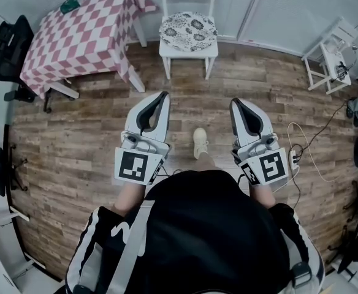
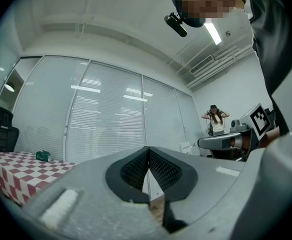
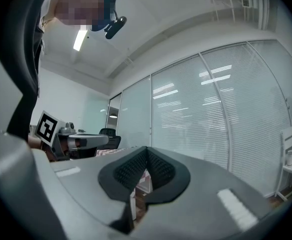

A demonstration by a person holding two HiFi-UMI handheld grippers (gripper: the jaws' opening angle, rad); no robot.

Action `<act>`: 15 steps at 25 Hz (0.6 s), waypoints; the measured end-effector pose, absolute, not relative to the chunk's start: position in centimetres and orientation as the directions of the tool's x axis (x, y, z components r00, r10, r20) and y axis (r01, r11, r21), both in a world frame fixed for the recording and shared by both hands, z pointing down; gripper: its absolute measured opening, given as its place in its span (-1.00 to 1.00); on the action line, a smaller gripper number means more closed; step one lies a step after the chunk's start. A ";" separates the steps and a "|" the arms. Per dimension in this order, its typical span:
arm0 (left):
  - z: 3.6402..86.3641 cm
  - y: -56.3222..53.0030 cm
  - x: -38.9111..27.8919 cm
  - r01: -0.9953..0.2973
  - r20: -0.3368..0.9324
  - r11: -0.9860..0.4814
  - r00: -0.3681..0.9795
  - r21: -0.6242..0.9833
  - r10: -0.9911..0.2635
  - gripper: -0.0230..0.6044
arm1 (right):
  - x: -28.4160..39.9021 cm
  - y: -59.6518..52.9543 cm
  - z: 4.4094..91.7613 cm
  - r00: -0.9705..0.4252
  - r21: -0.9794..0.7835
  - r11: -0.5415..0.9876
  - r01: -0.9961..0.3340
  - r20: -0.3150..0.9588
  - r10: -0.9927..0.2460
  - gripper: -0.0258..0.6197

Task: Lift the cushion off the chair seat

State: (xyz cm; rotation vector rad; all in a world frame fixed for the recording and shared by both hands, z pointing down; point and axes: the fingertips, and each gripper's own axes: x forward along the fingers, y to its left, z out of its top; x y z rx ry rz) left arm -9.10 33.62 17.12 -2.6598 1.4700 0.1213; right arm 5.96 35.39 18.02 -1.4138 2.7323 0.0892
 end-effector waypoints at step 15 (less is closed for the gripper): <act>16.7 26.6 -8.4 -0.854 -0.115 -0.516 0.521 -0.068 -0.846 -0.91 | 6.2 28.0 17.2 -0.604 -0.007 0.608 -0.794 -0.099 -0.791 -0.92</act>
